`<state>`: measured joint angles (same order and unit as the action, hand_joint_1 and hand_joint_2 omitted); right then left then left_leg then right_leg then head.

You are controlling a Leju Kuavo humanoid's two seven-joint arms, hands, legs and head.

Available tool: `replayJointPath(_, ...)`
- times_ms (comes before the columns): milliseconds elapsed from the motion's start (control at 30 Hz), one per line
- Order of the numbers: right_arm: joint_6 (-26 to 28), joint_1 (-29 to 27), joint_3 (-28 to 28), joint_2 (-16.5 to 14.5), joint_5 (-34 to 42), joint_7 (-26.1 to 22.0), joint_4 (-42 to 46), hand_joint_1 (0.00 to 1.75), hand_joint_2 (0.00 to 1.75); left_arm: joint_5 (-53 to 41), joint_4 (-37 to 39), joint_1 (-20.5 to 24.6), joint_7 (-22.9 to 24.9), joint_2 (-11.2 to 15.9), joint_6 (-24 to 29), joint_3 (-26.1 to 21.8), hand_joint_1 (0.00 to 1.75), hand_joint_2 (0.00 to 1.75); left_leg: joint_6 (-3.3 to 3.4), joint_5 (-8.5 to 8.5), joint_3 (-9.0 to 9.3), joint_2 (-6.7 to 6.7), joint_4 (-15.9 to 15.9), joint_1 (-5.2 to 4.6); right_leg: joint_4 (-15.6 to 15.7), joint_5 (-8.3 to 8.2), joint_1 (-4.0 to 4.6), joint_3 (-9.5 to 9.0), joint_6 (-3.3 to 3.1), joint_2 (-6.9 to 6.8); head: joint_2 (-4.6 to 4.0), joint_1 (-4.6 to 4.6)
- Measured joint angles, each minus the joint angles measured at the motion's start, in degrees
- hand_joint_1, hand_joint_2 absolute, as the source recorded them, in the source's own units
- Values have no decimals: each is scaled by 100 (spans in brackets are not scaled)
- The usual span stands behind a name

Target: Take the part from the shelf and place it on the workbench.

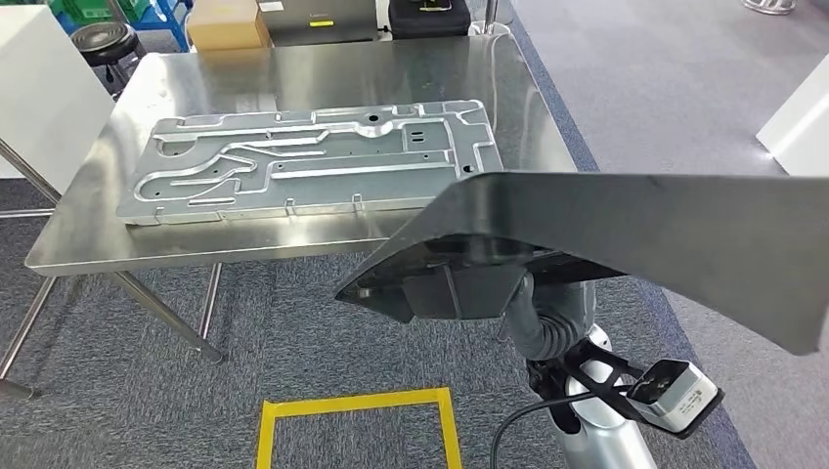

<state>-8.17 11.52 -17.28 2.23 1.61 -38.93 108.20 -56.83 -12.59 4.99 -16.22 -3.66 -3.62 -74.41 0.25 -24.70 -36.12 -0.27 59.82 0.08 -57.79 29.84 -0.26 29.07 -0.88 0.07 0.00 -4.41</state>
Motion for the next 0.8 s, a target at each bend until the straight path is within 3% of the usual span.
replayJointPath(100,37,-35,2,5,31,-21,-8,175,175,-37,0,-13,-5,3,4,2,0,175,91,9,99,-6,-146,-18,-49,19,2,-52,109,2,0,-1)
replayJointPath(167,68,-40,4,10,38,-33,-1,175,175,-49,0,-14,-15,4,6,3,0,175,153,-3,223,-11,-202,9,-318,78,-3,26,157,1,0,0)
replayJointPath(267,119,-52,6,22,29,-40,5,175,175,-53,0,11,-34,5,9,5,0,175,199,-95,353,-15,-222,13,-1278,454,-29,637,207,0,0,-1)
replayJointPath(333,177,-95,6,40,8,-37,7,175,175,-61,0,8,-47,5,8,5,0,175,196,-176,436,-20,-220,10,-1609,526,-45,985,242,-1,0,-1)
replayJointPath(367,199,-110,8,51,0,-35,9,175,175,-64,0,5,-51,5,5,6,0,175,189,-223,496,-22,-219,10,-1486,381,-49,1022,248,-2,0,-1)
replayJointPath(433,216,-125,11,73,-3,-34,19,175,175,-67,0,4,-56,4,-2,9,0,175,160,-330,631,-23,-221,12,-791,-165,-50,866,221,-4,0,-1)
replayJointPath(500,215,-135,19,96,3,-41,28,175,175,-67,0,15,-60,3,-9,11,0,175,101,-429,735,-24,-223,5,-236,-432,-17,705,163,-9,0,-1)
replayJointPath(600,230,-154,34,119,2,-73,49,175,175,-64,-1,29,-63,2,-15,13,0,175,-6,-490,822,-19,-180,-6,-124,-429,5,629,41,0,0,-2)
replayJointPath(667,268,-150,36,124,-37,-94,100,175,175,-60,-1,38,-63,4,-14,13,0,175,-53,-517,753,-12,43,1,-74,-426,-15,527,-34,1,0,-2)
replayJointPath(700,285,-145,36,125,-55,-99,131,175,175,-57,-1,43,-63,4,-14,13,0,175,-73,-578,612,-9,300,10,-49,-405,-24,468,-62,-2,0,-2)
replayJointPath(800,300,-139,36,128,-76,-101,170,175,175,-55,0,33,-61,-1,-18,14,0,175,-134,-966,-77,-6,1306,38,-24,-289,-23,332,-96,-5,0,-3)
